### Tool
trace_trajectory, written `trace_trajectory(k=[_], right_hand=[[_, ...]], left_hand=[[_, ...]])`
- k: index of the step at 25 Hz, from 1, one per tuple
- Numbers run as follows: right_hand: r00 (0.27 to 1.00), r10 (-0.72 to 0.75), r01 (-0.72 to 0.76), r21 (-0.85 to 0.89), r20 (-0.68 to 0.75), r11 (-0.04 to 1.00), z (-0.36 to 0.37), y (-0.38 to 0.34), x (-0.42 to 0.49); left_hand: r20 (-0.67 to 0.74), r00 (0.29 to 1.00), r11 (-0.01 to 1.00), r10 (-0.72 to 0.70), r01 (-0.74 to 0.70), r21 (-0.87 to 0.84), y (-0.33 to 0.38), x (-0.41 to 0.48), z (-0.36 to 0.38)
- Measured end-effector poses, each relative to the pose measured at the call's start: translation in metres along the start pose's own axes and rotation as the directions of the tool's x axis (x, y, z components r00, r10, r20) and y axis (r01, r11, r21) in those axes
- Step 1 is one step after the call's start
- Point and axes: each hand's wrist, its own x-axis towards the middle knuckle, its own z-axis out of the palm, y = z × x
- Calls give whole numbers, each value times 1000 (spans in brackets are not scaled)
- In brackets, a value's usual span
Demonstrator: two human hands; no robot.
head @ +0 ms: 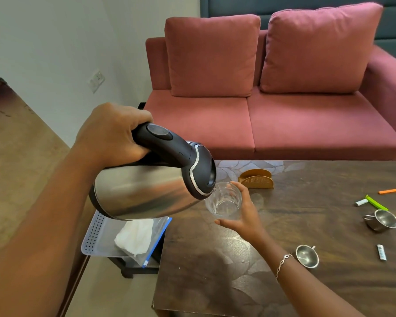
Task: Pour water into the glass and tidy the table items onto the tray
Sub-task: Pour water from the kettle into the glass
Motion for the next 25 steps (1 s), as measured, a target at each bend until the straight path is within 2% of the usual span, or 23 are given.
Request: trace_trajectory(k=[12,25], right_hand=[[999,13,-13,9,36,1000,3,2,-4],[999,18,-19,27,27,999,0,3,-5]], left_hand=[[38,999,997,35,-38,64,4,2,-8],[41,997,996,64,-67,58,8,7,-7]])
